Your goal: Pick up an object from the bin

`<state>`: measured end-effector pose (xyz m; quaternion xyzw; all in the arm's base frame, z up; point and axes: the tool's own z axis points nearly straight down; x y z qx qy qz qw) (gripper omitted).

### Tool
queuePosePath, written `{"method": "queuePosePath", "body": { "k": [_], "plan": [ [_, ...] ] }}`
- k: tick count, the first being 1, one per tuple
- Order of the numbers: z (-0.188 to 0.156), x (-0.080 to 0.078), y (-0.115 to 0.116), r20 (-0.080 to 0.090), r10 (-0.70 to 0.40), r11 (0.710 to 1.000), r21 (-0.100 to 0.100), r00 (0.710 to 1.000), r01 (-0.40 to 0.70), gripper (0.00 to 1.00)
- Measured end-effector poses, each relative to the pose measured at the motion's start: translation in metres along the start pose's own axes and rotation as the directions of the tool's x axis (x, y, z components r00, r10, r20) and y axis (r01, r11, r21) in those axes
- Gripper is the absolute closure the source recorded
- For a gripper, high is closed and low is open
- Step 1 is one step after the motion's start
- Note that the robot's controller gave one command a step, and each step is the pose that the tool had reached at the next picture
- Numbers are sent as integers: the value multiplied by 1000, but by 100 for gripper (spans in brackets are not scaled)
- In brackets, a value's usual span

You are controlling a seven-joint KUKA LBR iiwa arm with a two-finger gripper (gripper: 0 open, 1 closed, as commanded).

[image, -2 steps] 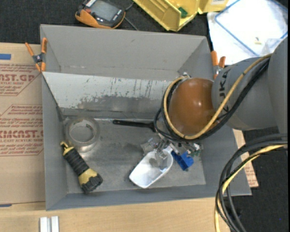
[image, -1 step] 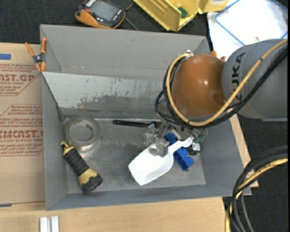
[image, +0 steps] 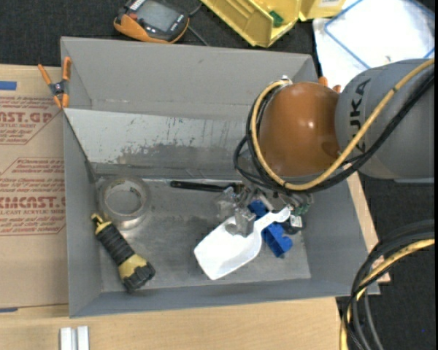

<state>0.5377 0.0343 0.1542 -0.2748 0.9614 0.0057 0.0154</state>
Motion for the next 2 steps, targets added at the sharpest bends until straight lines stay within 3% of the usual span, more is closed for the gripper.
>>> {"method": "queuePosePath", "body": {
  "k": [1, 2],
  "plan": [
    [0, 0, -1, 0, -5, 1000, 0, 1000, 5, 100],
    [18, -11, -9, 7, -64, 998, 8, 998, 64, 100]
  ]
}}
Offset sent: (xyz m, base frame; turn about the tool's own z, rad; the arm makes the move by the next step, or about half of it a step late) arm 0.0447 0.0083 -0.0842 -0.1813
